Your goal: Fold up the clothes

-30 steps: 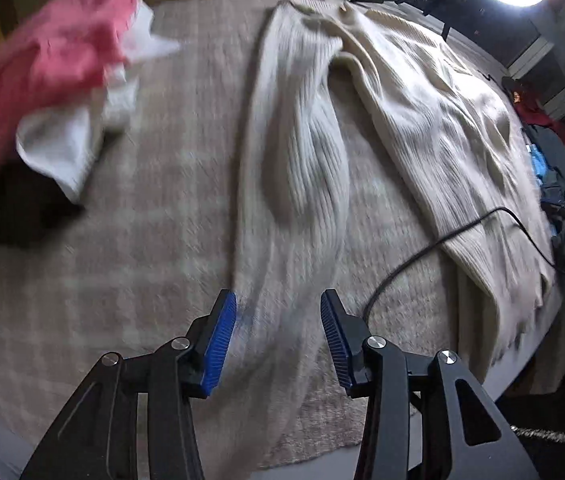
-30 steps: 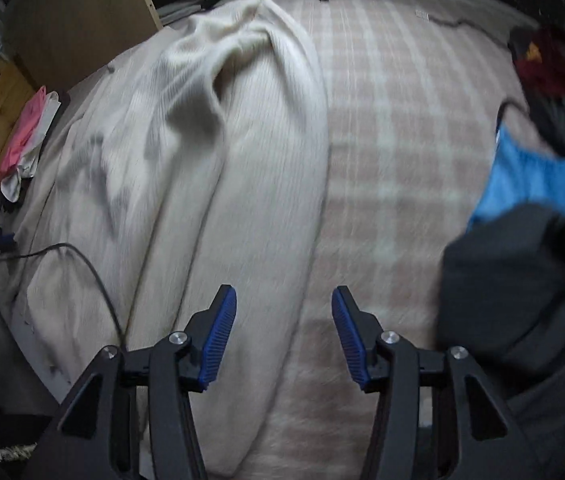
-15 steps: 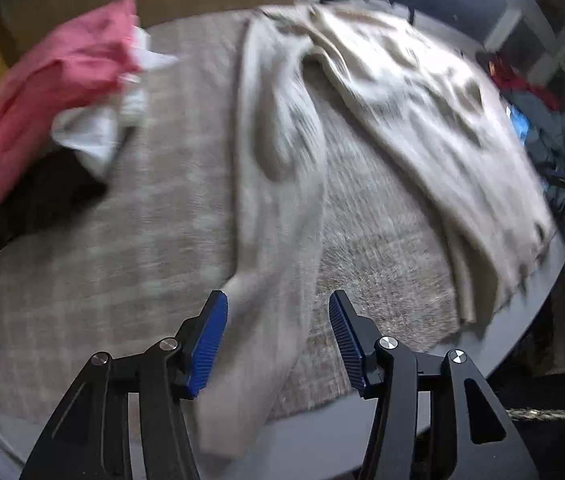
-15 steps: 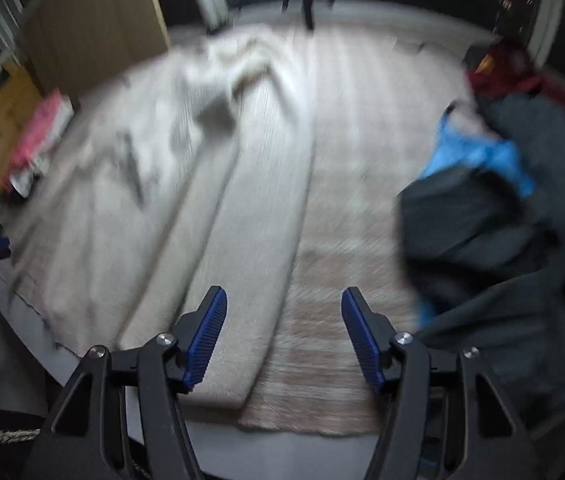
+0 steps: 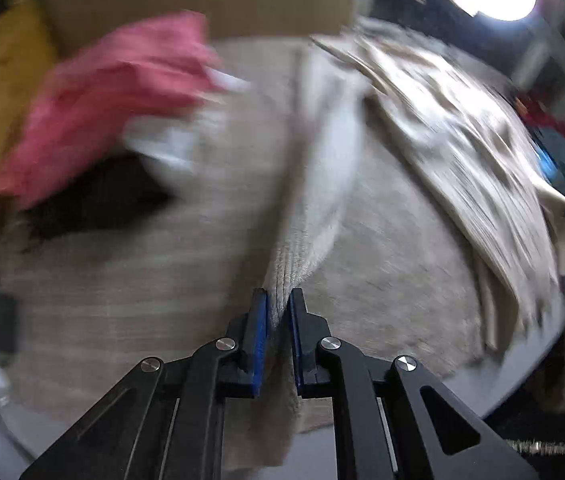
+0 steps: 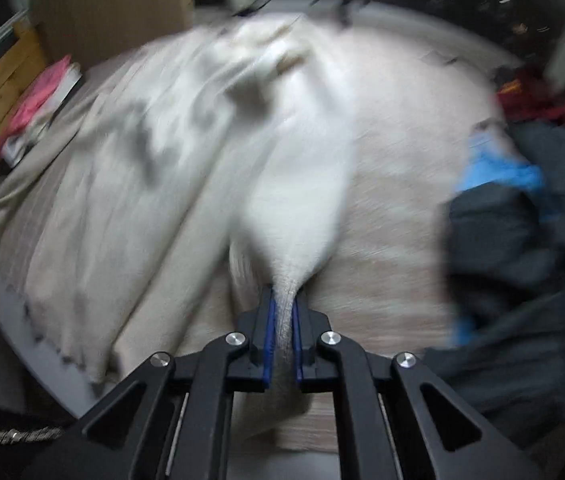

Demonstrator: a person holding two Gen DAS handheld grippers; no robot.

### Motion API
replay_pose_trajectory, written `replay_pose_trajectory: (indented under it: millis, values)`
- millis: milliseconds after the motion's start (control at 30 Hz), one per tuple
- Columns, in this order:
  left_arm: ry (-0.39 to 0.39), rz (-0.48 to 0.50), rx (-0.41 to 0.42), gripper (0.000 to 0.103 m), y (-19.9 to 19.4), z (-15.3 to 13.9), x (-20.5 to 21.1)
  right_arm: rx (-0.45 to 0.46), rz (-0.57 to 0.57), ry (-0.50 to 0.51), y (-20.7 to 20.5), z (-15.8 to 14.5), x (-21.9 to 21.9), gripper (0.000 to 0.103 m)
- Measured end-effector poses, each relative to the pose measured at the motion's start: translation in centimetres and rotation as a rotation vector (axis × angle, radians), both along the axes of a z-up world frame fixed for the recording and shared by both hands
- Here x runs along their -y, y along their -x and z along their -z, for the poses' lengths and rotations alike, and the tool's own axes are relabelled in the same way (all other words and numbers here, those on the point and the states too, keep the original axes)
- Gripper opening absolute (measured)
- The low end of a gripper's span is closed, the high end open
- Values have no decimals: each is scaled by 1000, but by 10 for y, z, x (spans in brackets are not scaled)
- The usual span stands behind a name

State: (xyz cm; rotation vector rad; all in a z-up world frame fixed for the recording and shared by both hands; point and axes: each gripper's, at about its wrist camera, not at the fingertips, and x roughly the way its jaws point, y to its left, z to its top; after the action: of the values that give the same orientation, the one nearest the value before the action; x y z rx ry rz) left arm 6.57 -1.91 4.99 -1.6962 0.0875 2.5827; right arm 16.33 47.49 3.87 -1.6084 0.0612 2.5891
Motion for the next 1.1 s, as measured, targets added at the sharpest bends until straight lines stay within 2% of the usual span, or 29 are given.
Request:
replay_pose_trajectory:
  millis: [67, 100, 133, 167, 200, 233, 300, 367, 400, 433, 500, 567, 667, 733, 767, 800, 867, 900, 933, 1033, 1100]
  values:
    - [127, -77, 5, 17, 1, -1, 18, 8, 184, -232, -2, -18, -27, 12]
    - [156, -97, -6, 18, -3, -4, 22, 20, 221, -296, -3, -23, -33, 16]
    - [145, -99, -17, 18, -8, -7, 23, 15, 202, -273, -6, -26, -31, 27]
    - [118, -88, -29, 21, -13, -11, 19, 5, 170, -225, -10, -30, -26, 31]
    - [78, -52, -40, 24, -21, -13, 9, -6, 138, -178, -14, -33, -22, 32]
    - [33, -5, -49, 26, -30, -14, -4, -13, 65, -89, -18, -33, -7, 32]
    - [-112, 112, -33, 33, -45, -13, -40, 11, -45, 37, -20, -16, 24, 33]
    - [-254, 238, -2, 33, -58, -7, -81, 47, -128, 128, -20, 4, 53, 33]
    - [-292, 307, 18, 33, -66, 0, -105, 71, -155, 153, -20, 16, 66, 33]
    - [-284, 372, 28, 35, -71, 7, -129, 94, -182, 177, -20, 28, 78, 33]
    - [-211, 482, 45, 35, -79, 23, -172, 115, -205, 179, -17, 46, 94, 33]
    - [-176, 531, 70, 34, -77, 36, -194, 119, -205, 227, -15, 55, 98, 33]
    - [-127, 563, 89, 33, -73, 49, -215, 110, -198, 266, -12, 58, 97, 33]
    - [-130, 574, 93, 29, -72, 48, -219, 103, -201, 278, -10, 58, 98, 33]
    - [-132, 580, 95, 13, -71, 48, -222, 98, -207, 271, -9, 58, 100, 33]
    - [-149, 574, 104, 7, -68, 47, -222, 91, -217, 261, -8, 58, 102, 33]
    - [-201, 566, 118, 7, -64, 42, -219, 76, -241, 250, -7, 56, 107, 29]
    - [-235, 565, 114, 6, -63, 36, -217, 70, -254, 260, -7, 56, 110, 21]
    - [-272, 560, 105, 6, -63, 29, -214, 56, -256, 270, -7, 52, 111, 4]
    - [-397, 504, 70, 6, -60, -2, -193, 4, -251, 298, -6, 37, 108, 4]
    - [-480, 448, 43, 6, -59, -21, -171, -43, -230, 318, -2, 14, 97, 4]
